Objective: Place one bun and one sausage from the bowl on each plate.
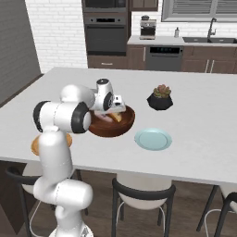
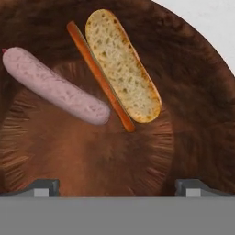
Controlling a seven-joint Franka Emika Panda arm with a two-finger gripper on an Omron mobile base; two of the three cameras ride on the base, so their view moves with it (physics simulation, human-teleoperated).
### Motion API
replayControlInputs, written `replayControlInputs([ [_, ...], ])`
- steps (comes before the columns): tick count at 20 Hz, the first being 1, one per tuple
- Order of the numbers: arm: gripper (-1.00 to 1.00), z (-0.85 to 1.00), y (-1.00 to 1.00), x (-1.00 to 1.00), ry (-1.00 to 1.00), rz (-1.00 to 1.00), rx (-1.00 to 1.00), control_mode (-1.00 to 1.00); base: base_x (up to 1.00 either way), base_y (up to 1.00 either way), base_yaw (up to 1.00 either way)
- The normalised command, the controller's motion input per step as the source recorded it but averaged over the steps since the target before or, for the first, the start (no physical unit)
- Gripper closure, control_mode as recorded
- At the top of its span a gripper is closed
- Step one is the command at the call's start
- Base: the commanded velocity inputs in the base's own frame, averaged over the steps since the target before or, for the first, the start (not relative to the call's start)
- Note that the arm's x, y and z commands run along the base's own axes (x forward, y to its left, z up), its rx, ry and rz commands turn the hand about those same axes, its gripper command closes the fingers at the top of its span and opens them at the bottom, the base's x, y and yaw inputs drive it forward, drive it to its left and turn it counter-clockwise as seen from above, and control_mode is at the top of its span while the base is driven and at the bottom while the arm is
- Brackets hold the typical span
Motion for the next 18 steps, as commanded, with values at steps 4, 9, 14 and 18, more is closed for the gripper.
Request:
replayControlInputs([
  [4,-1.00,-0.12,-0.13,0.38,0.08,0.00,0.00,-1.00,0.00,0.00,0.00],
  [9,-1.00,-0.16,-0.05,0.37,0.05,0.00,0.00,-1.00,0.00,0.00,0.00],
  [14,-1.00,-0.38,0.00,0.23,0.00,0.00,-0.02,-1.00,0.00,0.00,0.00],
  [18,-1.00,-0.39,0.00,0.32,0.00,0.00,-0.02,-1.00,0.00,0.00,0.00],
])
